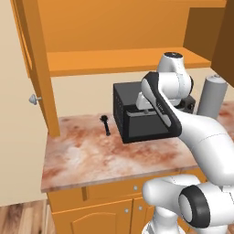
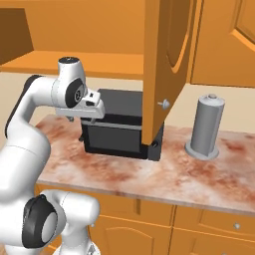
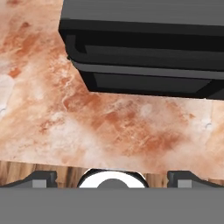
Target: Close all open cabinet doors.
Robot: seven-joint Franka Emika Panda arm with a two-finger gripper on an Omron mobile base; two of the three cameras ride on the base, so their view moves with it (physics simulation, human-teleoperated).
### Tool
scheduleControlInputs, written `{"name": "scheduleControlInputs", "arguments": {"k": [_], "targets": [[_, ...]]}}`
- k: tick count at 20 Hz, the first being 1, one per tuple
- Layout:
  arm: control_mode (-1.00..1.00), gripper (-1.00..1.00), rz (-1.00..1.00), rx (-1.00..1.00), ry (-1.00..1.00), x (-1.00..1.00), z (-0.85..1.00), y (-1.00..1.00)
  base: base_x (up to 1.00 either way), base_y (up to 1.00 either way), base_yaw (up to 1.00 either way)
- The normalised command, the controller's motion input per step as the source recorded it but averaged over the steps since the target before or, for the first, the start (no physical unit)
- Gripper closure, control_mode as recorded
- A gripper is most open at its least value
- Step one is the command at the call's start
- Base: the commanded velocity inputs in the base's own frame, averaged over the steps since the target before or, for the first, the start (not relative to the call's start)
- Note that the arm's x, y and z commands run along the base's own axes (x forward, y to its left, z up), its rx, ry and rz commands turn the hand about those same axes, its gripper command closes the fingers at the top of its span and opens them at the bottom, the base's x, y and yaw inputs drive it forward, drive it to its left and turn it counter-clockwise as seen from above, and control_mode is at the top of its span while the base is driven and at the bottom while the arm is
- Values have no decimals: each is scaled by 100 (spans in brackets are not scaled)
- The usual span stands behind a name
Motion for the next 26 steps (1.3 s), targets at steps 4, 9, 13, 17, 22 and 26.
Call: {"name": "scheduleControlInputs", "arguments": {"k": [4, 9, 13, 17, 22, 26], "targets": [[100, -100, 0, 0, 0, 0, 0, 0, 19, 0, 0], [100, -100, 0, 0, 0, 0, 0, 0, 21, 6, 0], [100, -100, 0, 0, 0, 0, 0, 0, 28, 9, -2], [100, -100, 0, 0, 0, 0, 0, 0, 1, 0, 0], [100, -100, 0, 0, 0, 0, 0, 0, 0, 0, 0], [-100, -100, 0, -3, -21, -31, 0, -5, -3, 0, 0]]}}
